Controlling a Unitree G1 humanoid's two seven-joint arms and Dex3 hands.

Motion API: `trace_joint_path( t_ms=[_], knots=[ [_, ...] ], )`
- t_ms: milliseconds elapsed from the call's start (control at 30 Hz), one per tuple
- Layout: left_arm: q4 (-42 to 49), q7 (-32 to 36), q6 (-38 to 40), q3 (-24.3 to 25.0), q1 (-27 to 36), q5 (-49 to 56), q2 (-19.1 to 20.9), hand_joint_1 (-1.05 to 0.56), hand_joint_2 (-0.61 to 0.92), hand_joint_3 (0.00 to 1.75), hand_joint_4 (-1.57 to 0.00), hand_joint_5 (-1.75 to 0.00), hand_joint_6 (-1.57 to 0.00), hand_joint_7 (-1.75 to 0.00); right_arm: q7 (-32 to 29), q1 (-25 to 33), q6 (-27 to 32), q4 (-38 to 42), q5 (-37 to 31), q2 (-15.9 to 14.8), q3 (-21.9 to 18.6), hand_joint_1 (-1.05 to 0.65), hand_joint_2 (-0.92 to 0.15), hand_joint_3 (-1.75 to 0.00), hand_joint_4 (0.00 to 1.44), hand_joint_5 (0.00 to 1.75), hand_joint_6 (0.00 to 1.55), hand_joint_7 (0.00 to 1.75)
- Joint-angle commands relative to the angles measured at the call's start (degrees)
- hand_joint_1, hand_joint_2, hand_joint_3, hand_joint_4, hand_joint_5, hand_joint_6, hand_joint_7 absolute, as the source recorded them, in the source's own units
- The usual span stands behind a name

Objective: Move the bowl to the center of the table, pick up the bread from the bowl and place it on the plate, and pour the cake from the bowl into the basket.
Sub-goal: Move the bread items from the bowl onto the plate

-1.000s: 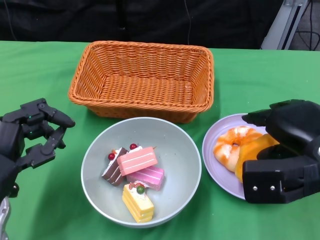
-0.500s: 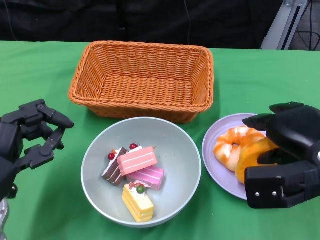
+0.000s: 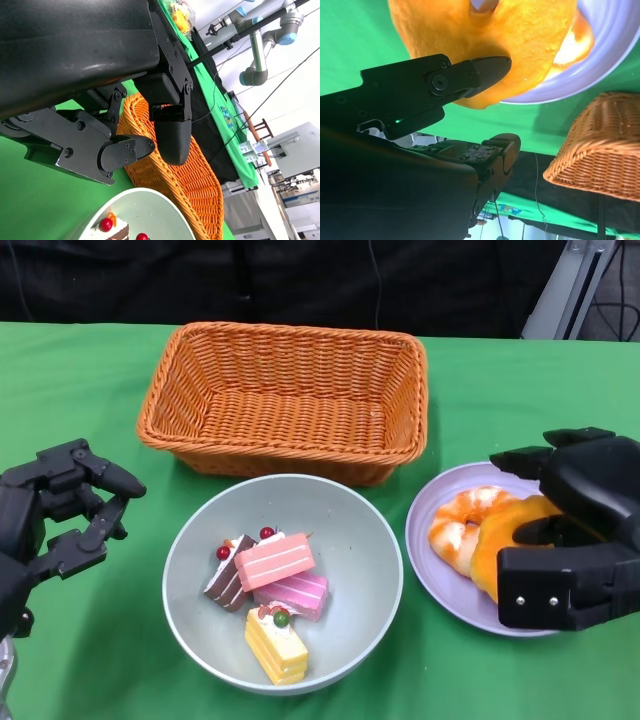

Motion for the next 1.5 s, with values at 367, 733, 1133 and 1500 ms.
trace_joint_path(
  t_ms=[367,733,1133,1500],
  knots=[
    [-1.0,0.2,0.5,0.5,1.0,-0.2,1.0,-0.06,0.75,0.68,-0.81,-1.5,-0.86,-1.07,1.1,-0.8,-0.8,1.0,3.3,-1.0,-0.7,-0.69,-0.92,-0.03,0.33,0.02,0.47,0.0],
    [-0.7,-0.3,-0.2,0.4,0.9,-0.6,1.0,-0.05,0.76,0.69,-0.81,-1.5,-0.84,-1.08,1.1,-0.1,-1.3,-0.3,4.7,-1.3,-1.3,-0.68,-0.92,-0.02,0.35,0.02,0.48,0.01],
    [-1.4,0.4,0.5,0.4,1.3,0.1,1.1,-0.08,0.74,0.71,-0.82,-1.49,-0.86,-1.07,3.5,2.7,-1.6,-6.6,6.1,-1.5,-1.9,-0.7,-0.92,-0.03,0.34,0.01,0.48,0.0],
    [-1.1,-0.3,0.1,0.5,1.2,-0.6,1.1,-0.07,0.74,0.71,-0.8,-1.5,-0.84,-1.07,6.0,5.3,-4.9,-10.1,6.6,-2.4,-2.1,-0.71,-0.92,-0.01,0.35,0.01,0.5,0.0]
  ],
)
